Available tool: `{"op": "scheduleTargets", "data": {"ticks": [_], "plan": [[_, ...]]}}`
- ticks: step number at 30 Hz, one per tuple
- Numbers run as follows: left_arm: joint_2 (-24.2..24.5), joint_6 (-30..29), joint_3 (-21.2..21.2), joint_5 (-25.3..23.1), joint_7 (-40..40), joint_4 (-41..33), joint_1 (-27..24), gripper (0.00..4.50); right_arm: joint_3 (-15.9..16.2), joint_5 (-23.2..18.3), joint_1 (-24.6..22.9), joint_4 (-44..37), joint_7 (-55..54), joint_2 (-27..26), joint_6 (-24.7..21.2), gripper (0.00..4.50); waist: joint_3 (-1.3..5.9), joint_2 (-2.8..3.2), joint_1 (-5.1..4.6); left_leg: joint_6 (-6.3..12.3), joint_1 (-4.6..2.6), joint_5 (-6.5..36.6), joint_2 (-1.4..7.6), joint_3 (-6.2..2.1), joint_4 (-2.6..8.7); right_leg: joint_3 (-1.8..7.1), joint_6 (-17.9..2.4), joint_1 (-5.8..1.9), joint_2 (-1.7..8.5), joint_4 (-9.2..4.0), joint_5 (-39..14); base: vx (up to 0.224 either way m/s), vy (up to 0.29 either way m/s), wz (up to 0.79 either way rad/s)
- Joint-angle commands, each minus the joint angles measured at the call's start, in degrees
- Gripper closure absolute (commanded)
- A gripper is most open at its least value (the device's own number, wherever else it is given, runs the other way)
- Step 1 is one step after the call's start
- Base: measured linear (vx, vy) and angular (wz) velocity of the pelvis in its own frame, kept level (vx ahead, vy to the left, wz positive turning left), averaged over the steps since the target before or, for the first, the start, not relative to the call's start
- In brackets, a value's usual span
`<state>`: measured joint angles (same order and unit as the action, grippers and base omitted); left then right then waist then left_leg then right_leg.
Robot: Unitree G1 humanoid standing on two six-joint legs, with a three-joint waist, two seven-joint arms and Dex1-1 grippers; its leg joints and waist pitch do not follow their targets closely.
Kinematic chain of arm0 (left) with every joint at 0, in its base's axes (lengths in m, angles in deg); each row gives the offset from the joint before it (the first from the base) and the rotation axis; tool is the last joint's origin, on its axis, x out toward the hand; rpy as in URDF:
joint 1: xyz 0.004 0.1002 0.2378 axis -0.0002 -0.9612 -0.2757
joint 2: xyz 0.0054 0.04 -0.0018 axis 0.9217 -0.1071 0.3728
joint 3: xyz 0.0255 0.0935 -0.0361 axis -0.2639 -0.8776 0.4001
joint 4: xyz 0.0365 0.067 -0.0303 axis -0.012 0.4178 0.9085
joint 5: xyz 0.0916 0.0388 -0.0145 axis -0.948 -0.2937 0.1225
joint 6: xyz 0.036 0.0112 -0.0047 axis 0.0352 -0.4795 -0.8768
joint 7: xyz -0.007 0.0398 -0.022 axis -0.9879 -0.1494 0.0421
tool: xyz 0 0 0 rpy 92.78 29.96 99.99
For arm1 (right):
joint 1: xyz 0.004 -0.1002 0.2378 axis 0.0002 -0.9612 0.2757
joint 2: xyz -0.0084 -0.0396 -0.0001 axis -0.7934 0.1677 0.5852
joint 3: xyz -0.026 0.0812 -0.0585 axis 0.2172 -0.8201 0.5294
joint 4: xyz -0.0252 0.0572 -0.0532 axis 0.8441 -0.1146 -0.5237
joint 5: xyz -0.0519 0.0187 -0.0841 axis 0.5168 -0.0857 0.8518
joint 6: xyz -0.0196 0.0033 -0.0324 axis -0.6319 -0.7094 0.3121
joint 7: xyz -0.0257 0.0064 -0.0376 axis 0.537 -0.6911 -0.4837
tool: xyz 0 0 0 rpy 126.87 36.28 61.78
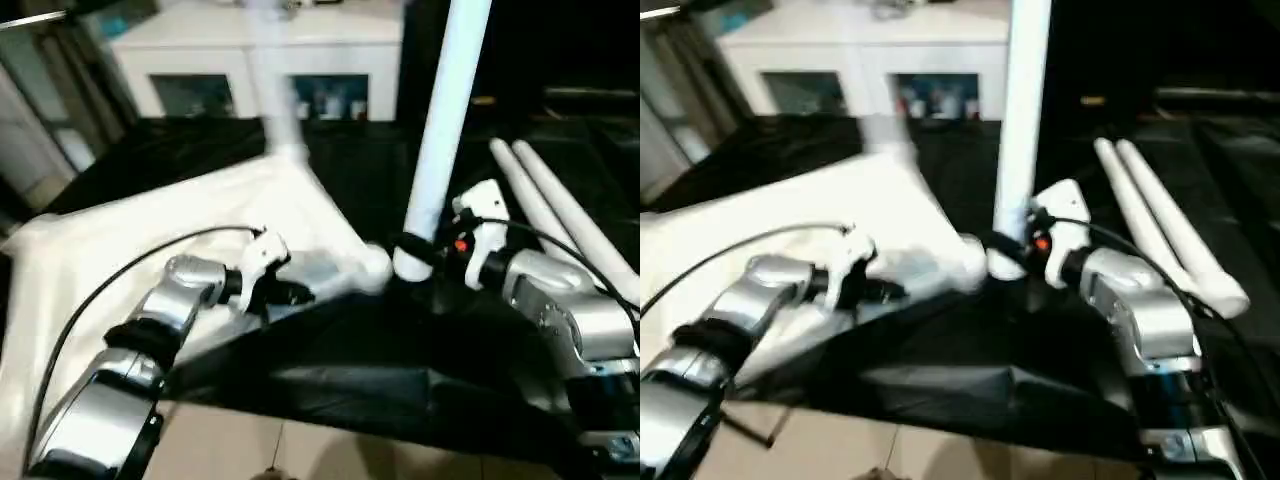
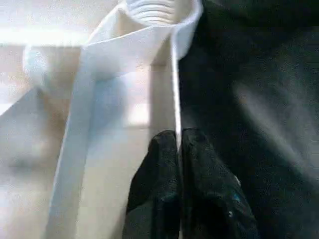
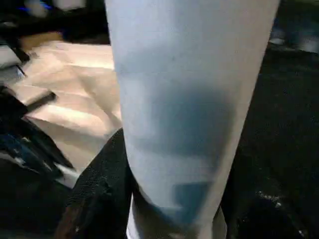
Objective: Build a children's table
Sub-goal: Insert table leg to table base
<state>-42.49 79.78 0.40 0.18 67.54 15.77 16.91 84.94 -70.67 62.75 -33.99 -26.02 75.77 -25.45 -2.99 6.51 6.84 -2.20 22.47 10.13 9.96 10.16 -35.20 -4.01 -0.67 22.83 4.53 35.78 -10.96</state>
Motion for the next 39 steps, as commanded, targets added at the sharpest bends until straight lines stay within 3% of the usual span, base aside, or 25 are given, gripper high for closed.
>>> {"op": "scheduleTargets", "data": {"ticks": [1,2,3,8,9,10,12,14,15,17,19,20,21,22,27,34,39], "plan": [[0.0,0.0,-1.8,-0.1,2.7,-2.2,-0.7,4.49,0.0,-1.8,1.3,-0.9,1.5,-0.2,-0.5,2.57,4.17,-1.34,-0.29,2.40,-1.42,12.6,3.44,-1.33,4.22,2.81,-12.1,-2.49,4.55,-4.71,-14.7,0.000,0.000,0.00],[0.8,0.5,-1.7,-0.7,2.3,-4.3,-2.1,4.50,0.2,-3.4,1.6,-1.3,3.9,-0.2,-1.5,2.57,4.07,-1.82,-0.28,2.10,-1.42,13.0,3.39,-1.22,4.43,2.77,-11.3,-2.33,4.40,-4.95,-16.0,0.000,0.000,0.00],[0.8,0.5,-1.6,-0.8,2.1,-4.6,-2.3,4.50,0.2,-3.7,1.6,-1.4,4.2,-0.2,-1.7,2.57,4.14,-1.75,-0.05,2.01,-1.31,13.0,3.49,-1.40,4.46,2.84,-11.2,-2.47,4.63,-4.59,-15.9,0.000,0.000,0.00],[1.3,0.3,-0.6,-3.3,-4.6,-6.1,-3.4,4.50,1.7,-4.9,2.5,-0.7,8.0,0.1,-3.2,2.57,3.91,-3.17,-0.25,1.57,-1.03,12.8,3.28,-1.30,4.71,2.82,-9.9,-2.33,4.73,-4.90,-17.3,0.000,0.000,0.00],[1.3,0.0,-0.5,-3.6,-5.6,-6.1,-3.3,4.50,2.0,-4.9,2.6,-0.3,8.3,0.1,-3.4,2.57,3.90,-3.03,-0.26,1.17,-1.16,13.1,3.24,-1.34,4.70,2.82,-9.7,-2.24,4.74,-4.88,-18.2,0.000,0.000,0.00],[1.3,-1.3,-0.1,-3.6,-6.4,-7.1,-3.6,4.50,3.2,-4.0,3.0,0.8,8.8,0.4,-3.5,2.57,3.83,-3.63,-0.21,1.14,-1.04,13.0,3.19,-1.34,4.66,2.89,-9.5,-2.35,4.93,-4.86,-18.9,0.000,0.000,0.00],[1.4,-2.2,0.2,-3.3,-6.0,-8.2,-4.0,4.50,3.8,-3.7,3.3,1.6,9.1,0.6,-3.8,2.57,3.70,-3.50,-0.20,0.87,-1.11,13.2,3.17,-1.35,4.79,2.94,-8.9,-2.15,4.89,-5.20,-20.5,0.000,0.000,0.00],[1.4,-2.5,0.2,-3.0,-5.7,-8.8,-4.1,4.50,4.0,-3.7,3.4,1.8,9.2,0.6,-4.1,2.57,3.82,-3.57,-0.25,0.33,-1.26,13.3,3.26,-1.34,4.85,2.99,-9.2,-2.11,4.78,-5.15,-19.2,0.000,0.000,0.00],[1.5,-2.9,0.3,-2.6,-4.8,-9.9,-4.5,4.50,4.8,-2.5,3.9,3.0,9.1,0.8,-3.5,2.57,3.91,-4.21,-0.21,0.32,-1.14,12.6,3.30,-1.38,4.87,2.95,-9.8,-2.27,4.83,-4.75,-17.3,0.000,0.000,0.00],[1.6,-3.1,0.3,-2.3,-4.3,-10.8,-4.8,4.50,5.4,-1.6,4.2,3.8,9.2,0.9,-3.0,2.57,3.93,-4.02,-0.22,0.33,-1.17,12.2,3.29,-1.24,4.87,2.99,-10.4,-2.15,4.67,-4.69,-15.1,0.000,0.000,0.00],[1.9,-4.5,0.7,-0.9,-2.4,-14.1,-6.4,4.50,5.5,-0.4,5.6,7.1,8.6,-0.2,-1.3,2.57,4.11,-4.82,-0.30,0.67,-0.95,10.5,3.26,-1.22,4.75,2.89,-11.8,-2.50,4.90,-4.01,-12.0,0.000,0.000,0.00],[2.0,-4.7,0.6,-0.8,-2.2,-14.5,-6.6,4.50,5.4,-0.2,5.9,7.9,8.4,-0.4,-0.8,2.57,4.15,-4.65,-0.25,0.94,-0.93,9.9,3.20,-1.11,4.67,2.90,-11.9,-2.43,4.89,-4.14,-11.5,0.000,0.000,0.00],[2.2,-4.9,0.5,-0.6,-2.0,-15.1,-7.0,4.50,5.3,-0.1,6.4,9.1,8.3,-0.8,-0.2,2.57,4.19,-5.26,-0.15,1.63,-0.90,8.5,3.21,-0.98,4.50,2.96,-12.1,-2.45,4.92,-3.88,-10.1,0.000,0.000,0.00],[2.3,-5.0,0.4,-0.6,-2.0,-15.4,-7.3,4.50,5.1,0.0,6.8,10.1,8.1,-1.1,0.2,2.57,4.20,-4.98,0.05,1.99,-1.04,7.9,3.20,-0.81,4.43,2.95,-12.4,-2.22,4.79,-3.96,-9.3,0.000,0.000,0.00],[2.5,-5.8,0.1,-0.8,-2.4,-16.8,-8.1,4.50,5.3,0.5,8.5,15.1,7.6,-2.3,2.0,2.57,4.27,-5.29,-0.03,2.40,-1.12,7.4,3.25,-0.75,4.44,2.82,-13.5,-2.43,4.74,-3.60,-6.4,0.000,0.000,0.00],[2.3,-6.3,0.6,-1.8,-3.7,-16.5,-7.6,4.50,7.2,2.5,9.5,19.5,9.3,-3.1,3.5,2.57,3.98,-5.48,0.00,1.93,-1.18,8.6,3.27,-0.70,4.57,2.90,-12.6,-2.43,4.65,-3.92,-9.4,0.000,0.000,0.00],[2.3,-6.8,1.0,-1.5,-4.0,-16.8,-7.5,4.50,5.9,2.3,9.5,22.2,8.8,-4.0,5.7,2.57,3.96,-5.39,-0.13,1.24,-1.33,10.1,3.28,-0.75,4.70,2.96,-12.6,-2.45,4.66,-4.09,-10.6,0.000,0.000,0.00]]}}
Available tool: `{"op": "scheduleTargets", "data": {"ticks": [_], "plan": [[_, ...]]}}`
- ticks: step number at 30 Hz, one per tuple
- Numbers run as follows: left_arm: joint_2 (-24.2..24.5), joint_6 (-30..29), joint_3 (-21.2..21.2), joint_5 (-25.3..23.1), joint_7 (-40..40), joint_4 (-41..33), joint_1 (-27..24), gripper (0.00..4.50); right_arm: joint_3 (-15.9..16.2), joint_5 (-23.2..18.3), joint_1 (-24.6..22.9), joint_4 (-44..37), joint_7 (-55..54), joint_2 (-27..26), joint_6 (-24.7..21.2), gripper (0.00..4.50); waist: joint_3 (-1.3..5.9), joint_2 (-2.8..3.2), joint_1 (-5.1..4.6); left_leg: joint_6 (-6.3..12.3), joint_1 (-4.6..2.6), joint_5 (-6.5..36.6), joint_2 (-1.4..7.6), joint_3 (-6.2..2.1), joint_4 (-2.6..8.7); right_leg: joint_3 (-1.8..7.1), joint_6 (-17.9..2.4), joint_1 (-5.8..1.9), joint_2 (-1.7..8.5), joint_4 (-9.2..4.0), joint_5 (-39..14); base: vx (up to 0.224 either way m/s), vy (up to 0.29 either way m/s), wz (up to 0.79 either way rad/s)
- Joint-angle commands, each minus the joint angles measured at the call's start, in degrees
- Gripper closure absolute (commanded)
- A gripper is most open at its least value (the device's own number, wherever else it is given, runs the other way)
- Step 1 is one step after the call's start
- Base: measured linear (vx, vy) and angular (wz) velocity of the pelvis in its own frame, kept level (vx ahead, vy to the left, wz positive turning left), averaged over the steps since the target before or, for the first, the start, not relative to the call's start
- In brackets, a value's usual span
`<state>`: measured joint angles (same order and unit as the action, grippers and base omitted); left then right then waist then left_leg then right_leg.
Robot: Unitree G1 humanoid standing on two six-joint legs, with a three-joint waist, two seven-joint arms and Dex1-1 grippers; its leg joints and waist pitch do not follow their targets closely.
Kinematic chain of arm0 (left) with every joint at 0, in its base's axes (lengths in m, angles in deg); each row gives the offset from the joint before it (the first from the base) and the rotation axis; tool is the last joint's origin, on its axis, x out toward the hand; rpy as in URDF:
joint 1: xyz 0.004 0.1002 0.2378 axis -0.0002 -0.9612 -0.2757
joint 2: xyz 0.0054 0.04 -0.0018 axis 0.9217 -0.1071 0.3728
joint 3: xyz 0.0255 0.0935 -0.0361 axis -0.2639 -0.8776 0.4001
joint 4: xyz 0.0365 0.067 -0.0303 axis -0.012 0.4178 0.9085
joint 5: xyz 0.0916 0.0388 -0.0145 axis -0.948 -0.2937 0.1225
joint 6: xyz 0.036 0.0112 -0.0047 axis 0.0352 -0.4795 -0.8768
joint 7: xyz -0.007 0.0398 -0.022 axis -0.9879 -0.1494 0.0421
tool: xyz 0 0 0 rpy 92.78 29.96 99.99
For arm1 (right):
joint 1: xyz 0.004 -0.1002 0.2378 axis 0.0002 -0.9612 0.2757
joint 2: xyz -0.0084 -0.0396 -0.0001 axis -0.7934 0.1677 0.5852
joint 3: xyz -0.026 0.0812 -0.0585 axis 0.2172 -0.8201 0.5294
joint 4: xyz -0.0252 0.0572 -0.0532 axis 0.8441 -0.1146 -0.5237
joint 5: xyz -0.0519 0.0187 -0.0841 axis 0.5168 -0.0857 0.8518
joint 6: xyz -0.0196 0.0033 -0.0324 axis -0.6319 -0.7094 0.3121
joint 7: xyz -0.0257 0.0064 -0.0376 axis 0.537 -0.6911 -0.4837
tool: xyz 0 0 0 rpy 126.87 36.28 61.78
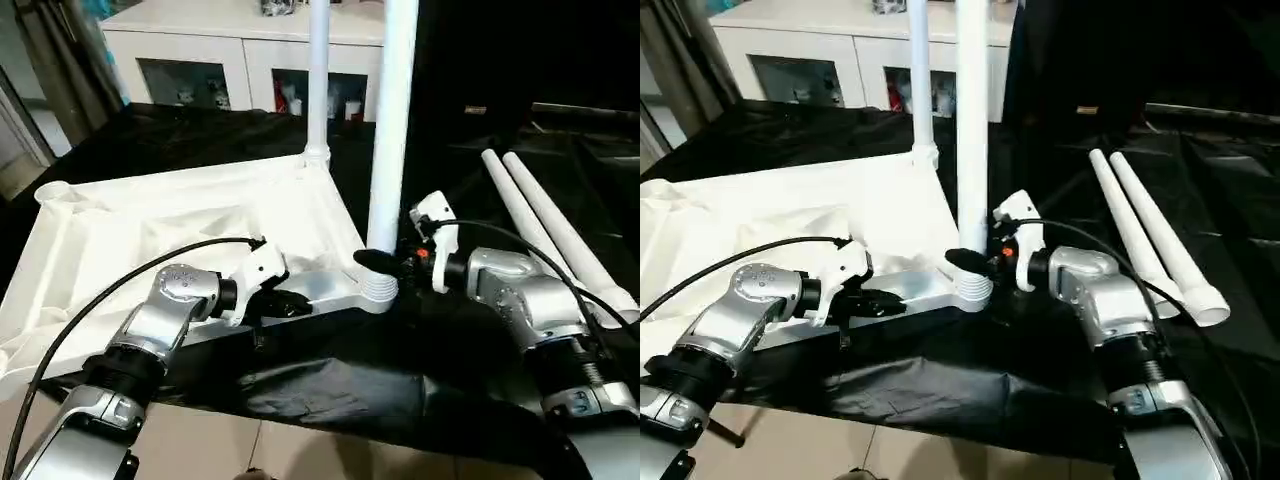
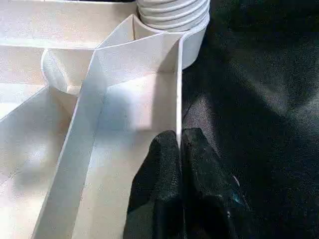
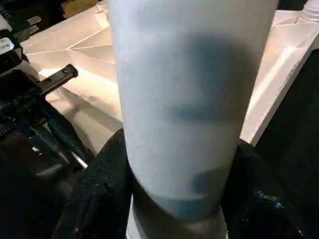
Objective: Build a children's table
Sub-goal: Insert table leg to table base
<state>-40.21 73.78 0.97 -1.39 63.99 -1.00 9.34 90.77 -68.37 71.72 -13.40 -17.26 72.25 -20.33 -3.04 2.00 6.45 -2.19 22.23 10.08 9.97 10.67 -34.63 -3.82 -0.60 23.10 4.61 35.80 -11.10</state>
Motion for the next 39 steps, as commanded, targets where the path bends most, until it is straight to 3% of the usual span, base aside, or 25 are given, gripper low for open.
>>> {"op": "scheduleTargets", "data": {"ticks": [1,5,7,13,15,16,17,22,26,27,28,29,30,31,33,34,35,36,39], "plan": [[0.0,-0.8,0.5,0.0,-0.4,0.0,0.0,4.50,0.1,0.0,0.5,1.6,0.0,-0.5,0.6,2.57,4.02,-0.90,0.25,1.23,-1.07,10.1,3.26,-1.26,4.12,2.78,-12.7,-2.74,4.59,-4.09,-10.2,0.000,0.000,0.00],[-0.1,-0.5,0.8,-0.1,-1.6,0.0,0.2,4.50,-2.9,-1.9,-0.8,3.9,0.1,-1.5,3.3,2.57,4.08,-0.85,0.31,1.55,-1.08,10.0,3.27,-1.22,4.04,2.80,-13.1,-2.74,4.64,-4.08,-9.4,0.000,0.000,0.00],[-0.3,-0.2,0.9,-0.3,-2.0,0.4,0.4,4.50,-5.3,-3.1,-3.6,4.2,-1.2,-2.6,4.9,2.57,4.01,-0.90,0.37,1.73,-1.00,10.2,3.28,-1.20,4.06,2.87,-12.9,-2.75,4.74,-4.21,-10.1,0.000,0.000,0.00],[-0.7,0.4,1.1,-0.4,-2.6,1.4,1.1,4.50,-8.6,-5.0,-10.4,2.6,-3.9,-5.5,8.8,2.57,3.94,-0.37,0.30,0.93,-1.28,12.7,3.35,-1.45,4.46,2.77,-12.4,-2.59,4.61,-4.49,-12.0,0.000,0.000,0.00],[-0.7,0.5,1.1,-0.4,-2.6,1.5,1.2,4.50,-9.4,-5.4,-11.2,2.5,-4.3,-6.0,9.4,2.57,3.90,-0.46,0.28,0.54,-1.32,13.7,3.37,-1.48,4.58,2.82,-12.3,-2.62,4.70,-4.68,-13.2,0.000,0.000,0.00],[-0.9,0.5,1.1,-0.4,-2.7,1.6,1.3,4.50,-10.3,-6.0,-12.2,2.1,-4.8,-6.7,10.1,2.57,3.92,0.03,0.30,0.40,-1.38,14.0,3.41,-1.50,4.60,2.85,-12.3,-2.53,4.70,-4.72,-13.1,0.000,0.000,0.00],[-1.0,0.6,1.0,-0.4,-2.8,1.8,1.4,4.50,-10.2,-6.1,-12.9,1.5,-4.9,-6.8,10.3,2.57,3.84,0.02,0.23,0.34,-1.34,14.4,3.41,-1.49,4.65,2.86,-12.2,-2.47,4.63,-4.78,-13.2,0.000,0.000,0.00],[-0.9,1.2,0.9,-1.0,-2.9,2.3,1.8,4.50,-5.4,-1.6,-15.2,-2.6,-3.7,-5.1,11.9,2.57,3.78,-0.15,0.28,0.04,-1.34,14.9,3.32,-1.56,4.81,2.81,-11.6,-2.62,4.56,-4.91,-13.7,0.000,0.000,0.00],[-0.8,1.4,0.9,-1.1,-2.9,2.4,1.9,4.50,-1.2,2.2,-14.8,-3.9,-2.7,-3.1,12.3,2.59,3.73,-0.40,0.28,0.01,-1.35,15.0,3.33,-1.64,4.87,2.88,-10.9,-2.64,4.67,-4.98,-15.4,0.000,0.000,0.00],[-0.8,1.5,0.9,-1.2,-3.0,2.5,2.0,4.50,1.1,4.5,-14.2,-4.6,-1.8,-2.1,12.2,2.59,3.67,-0.29,0.25,0.05,-1.39,15.0,3.36,-1.61,4.87,2.91,-10.9,-2.51,4.62,-5.06,-15.5,0.000,0.000,0.00],[-0.8,1.5,0.9,-1.2,-3.0,2.5,2.0,4.50,1.2,4.5,-14.2,-4.6,-1.8,-2.1,12.1,2.59,3.65,-0.29,0.20,-0.03,-1.39,15.3,3.33,-1.62,4.90,2.88,-10.9,-2.52,4.54,-5.05,-15.8,0.000,0.000,0.00],[-0.8,1.5,0.9,-1.3,-3.1,2.4,1.9,4.50,2.2,5.3,-13.7,-4.8,-1.5,-1.7,11.7,2.59,3.61,-1.42,0.03,0.25,-1.33,15.2,3.35,-1.47,4.93,2.93,-10.7,-2.58,4.53,-5.18,-15.9,0.000,0.000,0.00],[-0.8,1.5,0.9,-1.3,-3.2,2.2,1.7,4.50,3.5,6.2,-12.9,-5.1,-0.7,-1.2,10.8,2.59,3.70,-0.79,0.28,0.41,-1.29,14.4,3.33,-1.59,4.87,2.95,-10.7,-2.58,4.70,-4.97,-15.8,0.000,0.000,0.00],[-0.8,1.4,0.8,-1.3,-3.2,2.0,1.5,4.50,4.6,6.6,-12.4,-5.4,-0.2,-0.7,10.0,2.59,3.53,-1.69,0.02,0.64,-1.24,14.8,3.32,-1.48,4.94,2.92,-10.4,-2.53,4.55,-5.21,-16.6,0.000,0.000,0.00],[-0.7,1.3,0.8,-1.2,-3.2,1.5,1.1,4.50,5.9,7.1,-11.5,-5.5,0.9,0.0,9.3,2.59,3.51,-1.12,0.19,0.36,-1.48,15.4,3.45,-1.60,5.01,2.99,-10.0,-2.31,4.75,-5.29,-18.1,0.000,0.000,0.00],[-0.7,1.2,0.9,-1.2,-3.2,1.2,0.8,4.50,6.4,7.3,-10.9,-5.2,1.7,0.2,9.0,2.59,3.50,-1.77,0.07,0.38,-1.45,15.7,3.45,-1.57,5.07,2.95,-9.9,-2.38,4.67,-5.35,-18.4,0.000,0.000,0.00],[-0.7,1.1,0.9,-1.2,-3.2,1.0,0.7,4.50,6.6,7.4,-10.2,-4.6,2.3,0.2,9.1,2.59,3.54,-1.49,0.20,0.18,-1.53,15.9,3.51,-1.65,5.09,3.00,-9.8,-2.30,4.74,-5.25,-18.6,0.000,0.000,0.00],[-0.6,0.9,0.8,-1.1,-3.1,0.5,0.3,4.50,6.8,7.3,-8.5,-2.6,3.7,0.1,8.8,2.59,3.57,-1.81,0.14,0.16,-1.51,16.1,3.55,-1.66,5.11,3.00,-9.8,-2.31,4.78,-5.20,-18.4,0.000,0.000,0.00],[-0.6,0.6,0.8,-1.0,-2.9,-0.1,0.0,4.50,6.6,6.7,-6.5,-0.4,5.6,-0.1,8.5,2.59,3.71,-2.02,0.13,0.55,-1.34,15.0,3.50,-1.57,4.97,3.00,-10.6,-2.41,4.79,-4.93,-16.0,0.000,0.000,0.00]]}}
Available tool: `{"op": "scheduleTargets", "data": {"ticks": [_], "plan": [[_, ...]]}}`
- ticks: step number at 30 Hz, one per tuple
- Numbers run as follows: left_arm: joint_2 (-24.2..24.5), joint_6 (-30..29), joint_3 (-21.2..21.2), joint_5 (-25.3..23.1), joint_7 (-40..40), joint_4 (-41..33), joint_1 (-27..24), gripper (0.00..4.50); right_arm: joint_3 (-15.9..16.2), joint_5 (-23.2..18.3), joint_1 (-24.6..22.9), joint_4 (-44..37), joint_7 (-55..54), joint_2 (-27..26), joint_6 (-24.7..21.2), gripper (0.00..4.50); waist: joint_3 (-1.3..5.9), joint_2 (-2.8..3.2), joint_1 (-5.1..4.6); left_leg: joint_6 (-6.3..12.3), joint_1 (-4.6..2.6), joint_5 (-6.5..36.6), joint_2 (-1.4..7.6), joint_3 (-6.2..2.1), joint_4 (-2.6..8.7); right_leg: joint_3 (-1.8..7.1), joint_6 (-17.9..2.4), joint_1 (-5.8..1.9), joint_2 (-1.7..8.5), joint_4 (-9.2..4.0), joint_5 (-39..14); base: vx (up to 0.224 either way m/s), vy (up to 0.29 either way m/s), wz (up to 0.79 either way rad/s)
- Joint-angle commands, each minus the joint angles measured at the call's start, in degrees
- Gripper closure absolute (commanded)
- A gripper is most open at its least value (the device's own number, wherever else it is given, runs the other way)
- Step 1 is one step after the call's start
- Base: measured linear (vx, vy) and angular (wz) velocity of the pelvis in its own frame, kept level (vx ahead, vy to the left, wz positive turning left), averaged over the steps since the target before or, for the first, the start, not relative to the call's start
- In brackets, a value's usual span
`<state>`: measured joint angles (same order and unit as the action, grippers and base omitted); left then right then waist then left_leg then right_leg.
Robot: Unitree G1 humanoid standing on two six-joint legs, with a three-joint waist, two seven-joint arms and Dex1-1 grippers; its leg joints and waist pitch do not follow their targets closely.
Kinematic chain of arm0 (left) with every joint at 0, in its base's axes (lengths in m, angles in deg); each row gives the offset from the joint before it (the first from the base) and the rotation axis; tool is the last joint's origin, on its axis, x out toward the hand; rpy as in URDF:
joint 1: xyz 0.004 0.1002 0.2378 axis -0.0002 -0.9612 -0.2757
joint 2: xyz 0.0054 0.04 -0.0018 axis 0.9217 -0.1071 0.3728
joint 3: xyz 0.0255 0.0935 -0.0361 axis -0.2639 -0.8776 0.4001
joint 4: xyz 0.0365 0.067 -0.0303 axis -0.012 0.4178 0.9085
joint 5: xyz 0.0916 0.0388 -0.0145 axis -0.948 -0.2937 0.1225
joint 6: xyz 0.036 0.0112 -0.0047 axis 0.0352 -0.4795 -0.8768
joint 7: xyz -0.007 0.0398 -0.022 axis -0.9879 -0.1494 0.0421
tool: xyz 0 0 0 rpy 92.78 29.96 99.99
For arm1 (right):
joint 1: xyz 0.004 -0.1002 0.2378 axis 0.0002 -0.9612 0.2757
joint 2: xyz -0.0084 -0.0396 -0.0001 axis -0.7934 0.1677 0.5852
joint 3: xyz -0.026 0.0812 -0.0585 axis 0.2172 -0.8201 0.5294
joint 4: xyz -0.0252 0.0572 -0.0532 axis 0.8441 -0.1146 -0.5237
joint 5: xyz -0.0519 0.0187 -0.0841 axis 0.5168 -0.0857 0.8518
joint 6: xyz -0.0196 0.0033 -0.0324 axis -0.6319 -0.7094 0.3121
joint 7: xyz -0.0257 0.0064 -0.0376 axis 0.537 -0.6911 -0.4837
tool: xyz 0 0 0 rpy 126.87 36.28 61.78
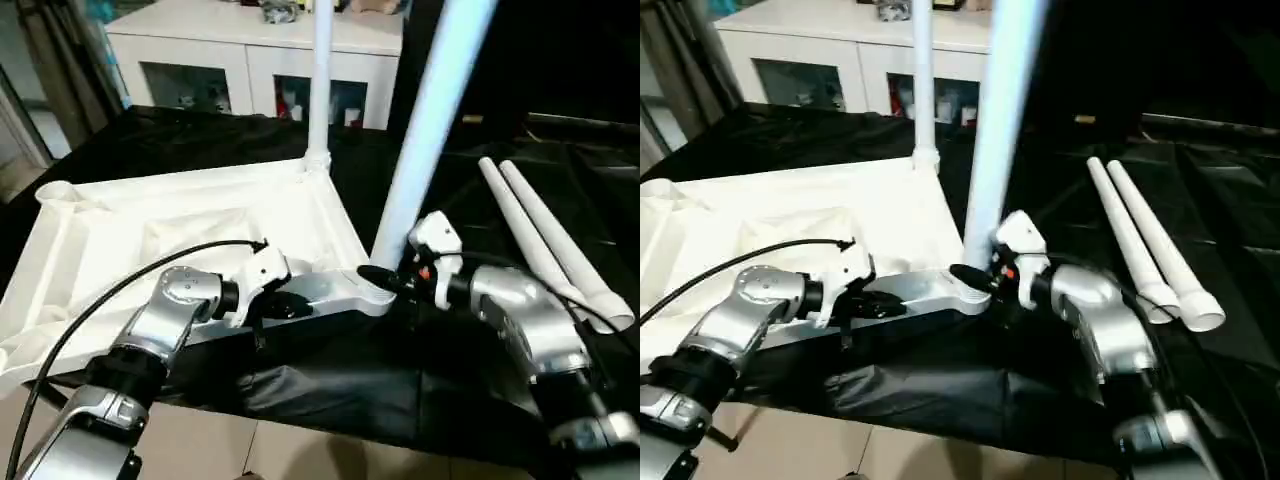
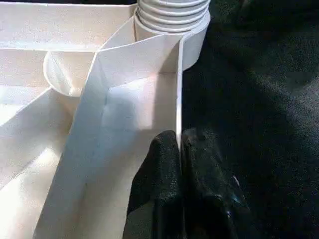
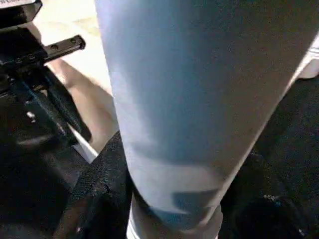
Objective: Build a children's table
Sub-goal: Insert table leg to table base
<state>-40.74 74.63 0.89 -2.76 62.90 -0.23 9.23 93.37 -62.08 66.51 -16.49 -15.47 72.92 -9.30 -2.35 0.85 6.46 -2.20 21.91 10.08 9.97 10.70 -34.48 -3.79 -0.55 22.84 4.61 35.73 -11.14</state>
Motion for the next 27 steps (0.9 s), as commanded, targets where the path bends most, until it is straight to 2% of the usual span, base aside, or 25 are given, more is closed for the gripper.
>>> {"op": "scheduleTargets", "data": {"ticks": [1,5,11,12,14,15,17,20,27], "plan": [[0.0,-0.3,0.9,0.4,-1.8,-1.0,0.1,4.50,3.9,0.3,-1.0,3.1,4.2,-0.8,-2.6,2.59,3.02,-0.82,0.13,0.64,-1.00,14.9,3.51,-1.60,4.82,2.95,-10.9,-2.16,4.80,-4.79,-15.8,0.000,0.000,0.00],[-0.3,-0.2,1.1,1.0,-0.6,-1.5,-0.1,4.50,3.8,-1.8,0.7,5.9,9.3,-0.5,-4.2,2.59,3.02,-0.84,0.21,1.05,-1.07,14.3,3.52,-1.48,4.72,2.92,-11.4,-2.18,4.74,-4.79,-15.1,0.000,0.000,0.00],[-0.5,-0.5,1.2,1.2,-0.4,-1.8,0.1,4.50,3.1,-1.9,1.1,10.3,13.6,0.3,-2.3,2.59,3.13,-0.84,0.48,1.46,-1.01,13.2,3.57,-1.36,4.57,2.86,-12.1,-2.26,4.75,-4.58,-13.3,0.000,0.000,0.00],[-0.5,-0.3,1.3,1.4,-0.1,-1.8,0.1,4.50,3.0,-1.9,0.6,11.2,14.6,0.7,-1.7,2.59,3.12,-0.55,0.57,1.41,-0.99,13.3,3.55,-1.40,4.57,2.86,-12.1,-2.25,4.76,-4.58,-13.3,0.000,0.000,0.00],[-0.6,0.1,1.3,1.8,0.7,-1.9,0.1,4.50,2.8,-2.0,0.4,12.3,15.5,1.0,-1.6,2.59,3.12,-0.75,0.62,1.43,-1.11,13.7,3.58,-1.35,4.57,2.87,-12.1,-2.26,4.75,-4.73,-13.8,0.000,0.000,0.00],[-0.6,0.0,1.3,2.2,1.4,-2.0,0.1,4.50,2.9,-1.8,0.5,13.4,15.9,1.2,-1.5,2.59,3.14,-0.40,0.65,1.36,-1.06,13.9,3.55,-1.34,4.57,2.84,-12.3,-2.27,4.66,-4.77,-13.7,0.000,0.000,0.00],[-0.6,0.0,1.3,2.2,1.8,-2.2,0.1,4.50,2.8,-1.5,0.7,14.7,16.1,1.2,-1.4,2.59,3.09,-0.53,0.78,1.26,-1.08,14.3,3.62,-1.39,4.65,2.83,-12.3,-2.26,4.69,-4.74,-14.0,0.000,0.000,0.00],[-0.5,-0.3,1.2,2.1,2.2,-2.6,0.0,4.50,2.8,-0.5,1.5,17.7,16.2,1.1,-0.9,2.59,3.09,-0.21,0.78,0.74,-1.17,15.3,3.66,-1.50,4.73,2.79,-12.6,-2.18,4.74,-4.78,-14.9,0.000,0.000,0.00],[-0.2,-0.6,1.3,1.9,2.7,-3.1,-0.3,4.50,3.3,1.0,1.9,19.7,16.8,0.7,1.3,2.59,3.07,-0.50,0.72,0.35,-1.23,16.6,3.71,-1.54,4.94,2.83,-12.4,-2.19,4.73,-4.87,-15.2,0.000,0.000,0.00]]}}
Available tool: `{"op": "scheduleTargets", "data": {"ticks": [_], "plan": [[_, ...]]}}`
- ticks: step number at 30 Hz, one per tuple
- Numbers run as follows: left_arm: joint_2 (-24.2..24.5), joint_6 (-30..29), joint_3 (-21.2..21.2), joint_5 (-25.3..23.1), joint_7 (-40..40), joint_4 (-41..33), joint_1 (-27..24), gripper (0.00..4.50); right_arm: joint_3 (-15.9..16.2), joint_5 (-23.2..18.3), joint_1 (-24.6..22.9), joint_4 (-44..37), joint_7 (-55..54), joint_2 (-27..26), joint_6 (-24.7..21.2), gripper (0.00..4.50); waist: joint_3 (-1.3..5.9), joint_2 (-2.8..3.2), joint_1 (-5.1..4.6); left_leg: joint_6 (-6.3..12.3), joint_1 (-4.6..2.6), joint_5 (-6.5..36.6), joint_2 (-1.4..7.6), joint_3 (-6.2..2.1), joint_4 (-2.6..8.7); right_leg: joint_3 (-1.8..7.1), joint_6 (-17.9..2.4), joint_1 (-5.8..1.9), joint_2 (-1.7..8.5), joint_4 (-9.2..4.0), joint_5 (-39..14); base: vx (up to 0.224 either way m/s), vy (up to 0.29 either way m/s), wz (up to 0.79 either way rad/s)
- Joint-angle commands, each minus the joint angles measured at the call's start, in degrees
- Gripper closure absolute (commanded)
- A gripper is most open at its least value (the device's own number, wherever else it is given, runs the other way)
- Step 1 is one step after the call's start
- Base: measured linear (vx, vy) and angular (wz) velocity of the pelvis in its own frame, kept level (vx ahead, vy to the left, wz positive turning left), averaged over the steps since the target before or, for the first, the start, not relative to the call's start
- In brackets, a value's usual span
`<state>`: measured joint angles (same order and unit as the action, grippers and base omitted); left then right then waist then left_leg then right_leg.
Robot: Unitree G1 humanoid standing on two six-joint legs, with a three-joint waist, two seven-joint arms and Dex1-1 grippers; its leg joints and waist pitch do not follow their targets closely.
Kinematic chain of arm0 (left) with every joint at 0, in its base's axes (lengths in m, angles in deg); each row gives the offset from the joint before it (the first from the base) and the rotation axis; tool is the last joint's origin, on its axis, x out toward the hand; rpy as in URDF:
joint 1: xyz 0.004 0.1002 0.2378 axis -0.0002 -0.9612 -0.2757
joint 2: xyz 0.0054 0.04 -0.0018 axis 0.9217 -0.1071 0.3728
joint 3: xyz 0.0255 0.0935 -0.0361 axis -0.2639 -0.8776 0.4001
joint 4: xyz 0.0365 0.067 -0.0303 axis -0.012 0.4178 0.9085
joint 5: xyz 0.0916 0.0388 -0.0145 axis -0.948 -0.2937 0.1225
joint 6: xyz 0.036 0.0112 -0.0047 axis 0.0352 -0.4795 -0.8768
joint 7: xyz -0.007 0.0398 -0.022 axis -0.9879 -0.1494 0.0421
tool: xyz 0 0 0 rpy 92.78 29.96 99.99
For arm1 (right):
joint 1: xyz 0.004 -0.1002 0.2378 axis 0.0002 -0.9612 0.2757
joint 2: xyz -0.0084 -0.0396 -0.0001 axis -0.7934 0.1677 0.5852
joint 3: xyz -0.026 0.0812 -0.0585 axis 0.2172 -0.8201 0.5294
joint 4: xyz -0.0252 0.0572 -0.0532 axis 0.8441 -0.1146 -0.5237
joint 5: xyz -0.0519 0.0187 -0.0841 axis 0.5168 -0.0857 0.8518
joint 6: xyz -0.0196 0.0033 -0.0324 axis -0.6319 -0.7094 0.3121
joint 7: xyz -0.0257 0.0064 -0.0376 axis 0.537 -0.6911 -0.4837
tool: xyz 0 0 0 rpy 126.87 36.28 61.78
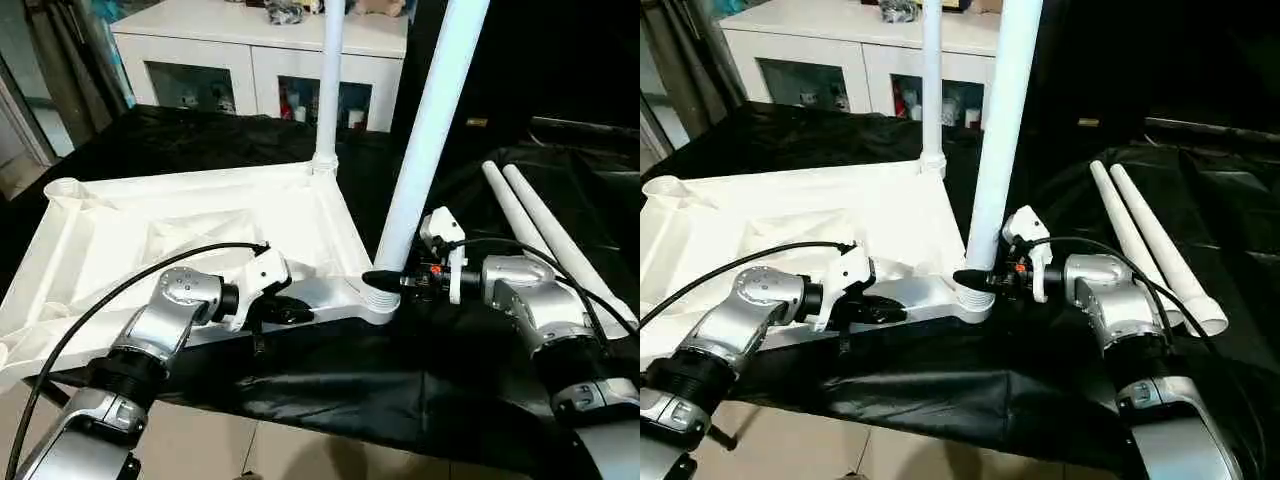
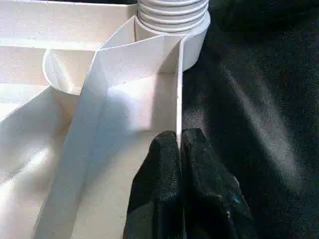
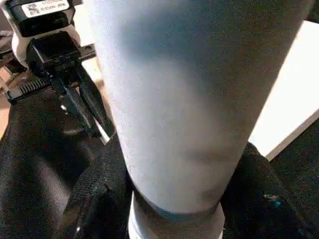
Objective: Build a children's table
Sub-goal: Insert table leg to table base
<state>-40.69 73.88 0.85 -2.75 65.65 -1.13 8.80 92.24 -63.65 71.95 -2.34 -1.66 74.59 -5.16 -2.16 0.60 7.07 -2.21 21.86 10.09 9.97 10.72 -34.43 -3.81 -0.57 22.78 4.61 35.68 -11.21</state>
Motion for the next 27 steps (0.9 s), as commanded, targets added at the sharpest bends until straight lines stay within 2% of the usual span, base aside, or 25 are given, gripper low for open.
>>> {"op": "scheduleTargets", "data": {"ticks": [1,6,10,15,18,19,23,25,27], "plan": [[-0.2,0.2,1.4,1.9,0.0,-2.3,0.1,4.50,4.4,2.6,-3.5,5.6,3.0,-1.1,-2.7,2.59,2.90,-0.20,0.09,0.39,-1.21,16.6,3.71,-1.56,4.88,2.86,-12.4,-2.10,4.72,-4.81,-15.0,0.000,0.000,0.00],[0.1,0.1,1.4,1.6,0.2,-1.7,0.6,4.50,3.7,3.2,-2.9,6.7,0.7,-2.0,-1.2,2.59,2.83,-0.15,-0.07,0.10,-1.24,17.6,3.74,-1.62,5.02,2.83,-12.5,-2.00,4.73,-4.91,-16.0,0.000,0.000,0.00],[0.0,-0.4,1.7,1.8,0.0,-1.3,1.3,4.50,1.7,3.1,-2.4,8.3,-3.7,-3.2,-0.8,2.59,2.62,-0.14,-0.42,-0.65,-1.37,19.6,3.77,-1.74,5.27,2.86,-11.9,-1.77,4.78,-5.19,-18.6,0.000,0.000,0.00],[0.2,-0.7,1.8,1.9,0.2,-1.4,1.3,4.50,0.8,3.4,-2.3,9.1,-7.6,-4.2,-1.4,2.59,2.11,-0.13,-1.06,-2.21,-1.74,25.4,3.65,-2.26,5.61,2.89,-9.4,-1.36,5.09,-6.15,-27.7,0.000,0.000,0.00],[-0.1,-2.2,2.1,1.8,-1.1,-0.9,1.6,4.50,-0.7,2.9,-2.6,9.3,-12.9,-6.1,-4.1,2.59,1.73,-0.07,-1.56,-3.14,-2.20,28.7,3.57,-2.70,5.84,2.83,-7.6,-0.92,5.22,-6.81,-33.4,0.000,0.000,0.00],[-0.5,-2.9,2.4,1.7,-2.2,-0.6,1.8,4.50,-1.1,2.8,-3.0,8.9,-14.4,-6.9,-5.2,2.59,1.78,-0.09,-1.84,-3.45,-2.36,30.0,3.57,-2.94,5.96,2.64,-6.9,-1.00,5.22,-7.02,-34.8,0.000,0.000,0.00],[-1.4,-4.4,2.9,1.8,-4.0,-0.1,2.2,4.50,-2.0,2.3,-3.6,8.4,-18.1,-8.5,-7.3,2.59,1.66,-0.02,-2.36,-3.91,-2.38,31.7,3.61,-3.27,6.47,2.51,-6.4,-1.05,5.09,-7.28,-34.2,0.000,0.000,0.00],[-2.5,-5.8,3.4,1.6,-6.5,0.5,2.9,4.50,-2.8,2.5,-3.6,9.2,-22.6,-10.1,-7.9,2.59,1.38,0.13,-2.62,-4.31,-2.98,34.6,3.35,-3.41,6.39,2.21,-5.3,-0.60,5.10,-7.95,-37.7,0.000,0.000,0.00],[-3.6,-7.3,3.6,0.6,-10.0,1.4,3.7,4.50,-3.9,2.8,-2.9,11.2,-27.4,-11.6,-7.6,2.59,1.19,0.28,-2.84,-4.57,-3.41,36.3,3.24,-3.64,6.38,1.73,-4.3,-0.49,5.07,-8.41,-39.6,0.000,0.000,0.00]]}}
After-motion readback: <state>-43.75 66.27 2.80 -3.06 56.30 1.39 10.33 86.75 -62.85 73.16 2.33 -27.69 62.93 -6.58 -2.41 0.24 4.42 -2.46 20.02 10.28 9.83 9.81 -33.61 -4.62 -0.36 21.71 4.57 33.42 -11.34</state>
